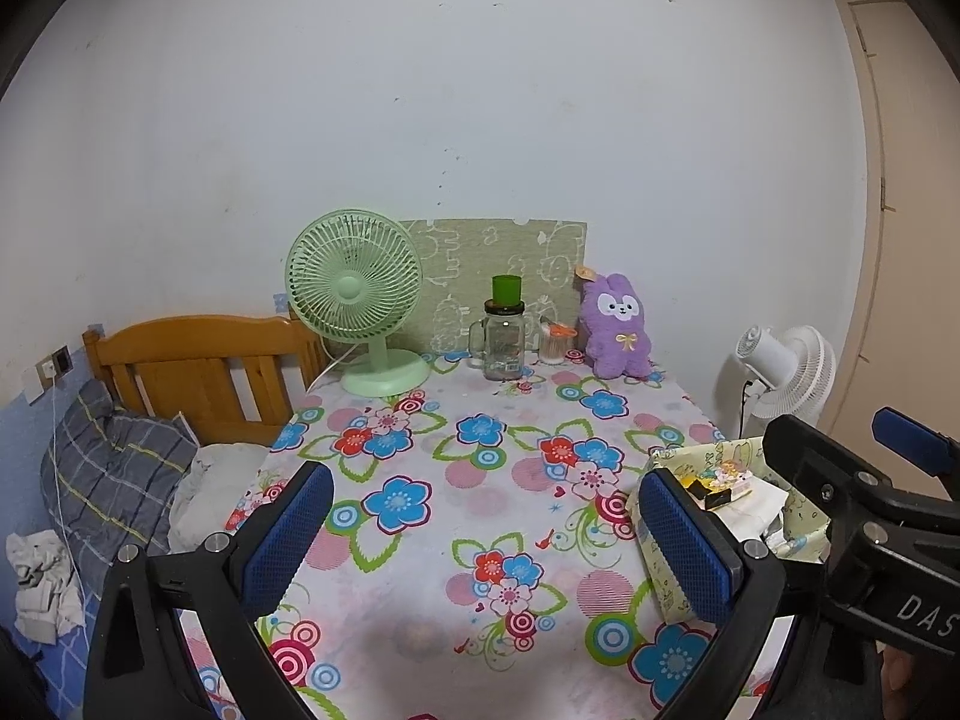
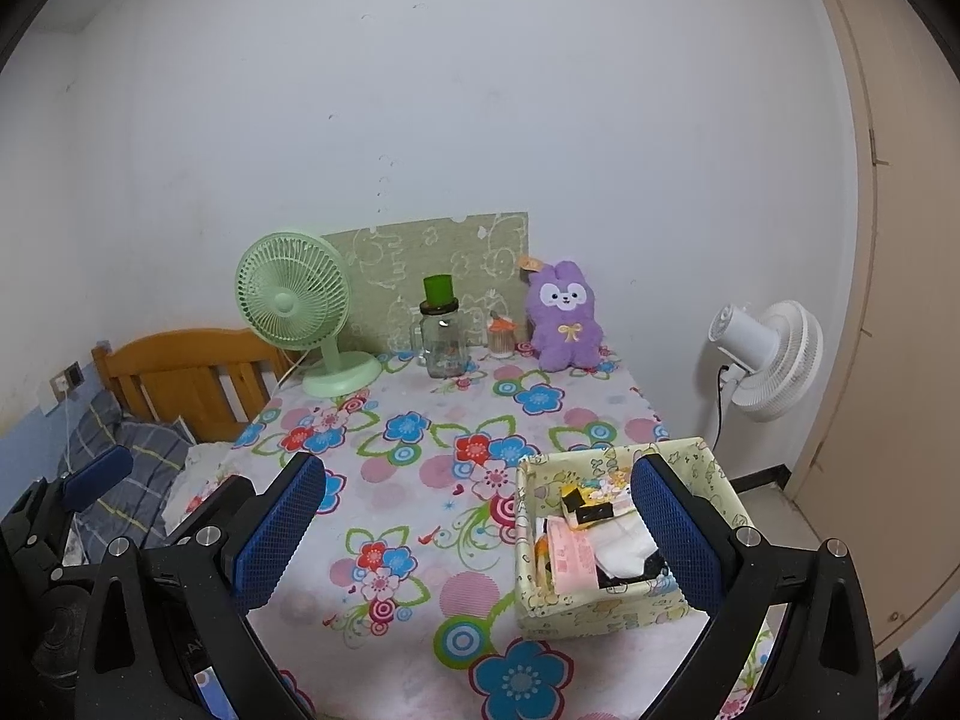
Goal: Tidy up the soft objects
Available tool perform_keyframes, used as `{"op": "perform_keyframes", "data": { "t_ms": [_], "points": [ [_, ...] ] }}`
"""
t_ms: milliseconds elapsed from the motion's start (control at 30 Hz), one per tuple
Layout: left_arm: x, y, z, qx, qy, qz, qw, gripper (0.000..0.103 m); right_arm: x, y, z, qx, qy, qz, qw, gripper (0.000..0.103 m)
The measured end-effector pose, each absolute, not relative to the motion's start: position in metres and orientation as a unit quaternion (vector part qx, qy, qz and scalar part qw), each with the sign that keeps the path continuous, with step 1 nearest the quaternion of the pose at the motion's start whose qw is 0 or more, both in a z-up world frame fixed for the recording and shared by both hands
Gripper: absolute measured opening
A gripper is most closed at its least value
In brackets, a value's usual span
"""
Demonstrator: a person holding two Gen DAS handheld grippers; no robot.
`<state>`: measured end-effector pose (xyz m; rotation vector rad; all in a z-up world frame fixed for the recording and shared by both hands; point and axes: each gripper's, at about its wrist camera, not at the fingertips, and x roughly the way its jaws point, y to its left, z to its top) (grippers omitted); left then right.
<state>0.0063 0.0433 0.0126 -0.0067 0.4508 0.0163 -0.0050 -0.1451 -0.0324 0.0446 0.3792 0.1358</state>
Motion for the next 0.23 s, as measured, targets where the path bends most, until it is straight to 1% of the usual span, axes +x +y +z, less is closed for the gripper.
{"op": "perform_keyframes", "data": {
  "t_ms": [233],
  "points": [
    [0.0075,0.0424,0.0127,-0.002,0.223,0.008,0.975,0.103,-0.0047,-0.1461,-0.0319,0.023,0.189,0.067,0.979,0.103]
  ]
}}
